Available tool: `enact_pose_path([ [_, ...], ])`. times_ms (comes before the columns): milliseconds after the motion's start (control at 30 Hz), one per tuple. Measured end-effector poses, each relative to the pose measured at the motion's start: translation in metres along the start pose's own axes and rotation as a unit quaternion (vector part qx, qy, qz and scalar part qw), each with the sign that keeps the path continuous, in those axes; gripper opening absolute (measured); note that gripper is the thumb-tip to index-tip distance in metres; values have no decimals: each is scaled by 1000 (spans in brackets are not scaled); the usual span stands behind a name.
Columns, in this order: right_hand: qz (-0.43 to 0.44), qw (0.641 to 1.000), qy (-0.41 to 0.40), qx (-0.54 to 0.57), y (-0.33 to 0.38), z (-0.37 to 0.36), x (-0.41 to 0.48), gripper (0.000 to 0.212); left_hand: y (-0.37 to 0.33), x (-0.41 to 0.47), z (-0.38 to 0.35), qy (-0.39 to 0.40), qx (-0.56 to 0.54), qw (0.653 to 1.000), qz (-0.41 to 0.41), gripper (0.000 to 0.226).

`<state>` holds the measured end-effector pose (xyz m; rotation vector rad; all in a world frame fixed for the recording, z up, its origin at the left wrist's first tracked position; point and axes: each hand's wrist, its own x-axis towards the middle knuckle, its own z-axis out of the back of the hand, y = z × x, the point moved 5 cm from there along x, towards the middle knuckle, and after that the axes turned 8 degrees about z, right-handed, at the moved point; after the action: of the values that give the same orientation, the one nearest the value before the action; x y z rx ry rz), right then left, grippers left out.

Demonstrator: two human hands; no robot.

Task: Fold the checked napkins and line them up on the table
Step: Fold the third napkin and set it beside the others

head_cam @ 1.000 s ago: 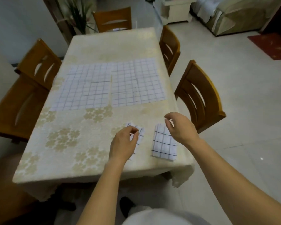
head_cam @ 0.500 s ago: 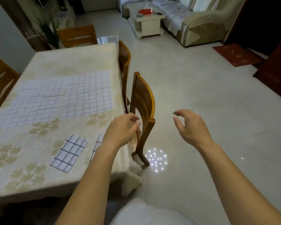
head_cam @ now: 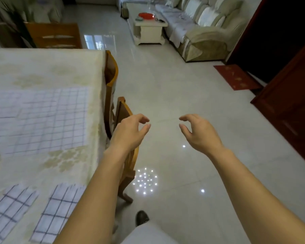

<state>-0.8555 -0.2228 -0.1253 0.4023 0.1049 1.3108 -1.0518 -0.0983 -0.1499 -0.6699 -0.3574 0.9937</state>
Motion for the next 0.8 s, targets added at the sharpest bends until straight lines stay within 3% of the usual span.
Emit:
enact_pose_path([
  [300,51,998,-12,33,-27,-6,134,27,2,107,12,-36,-11,998,40,35],
  [567,183,976,81,88,11,-79,253,33,61,143,33,-102,13,976,192,35],
  [800,329,925,133,132,14,-113,372,30,69,188,44,-199,39,922,331,34],
])
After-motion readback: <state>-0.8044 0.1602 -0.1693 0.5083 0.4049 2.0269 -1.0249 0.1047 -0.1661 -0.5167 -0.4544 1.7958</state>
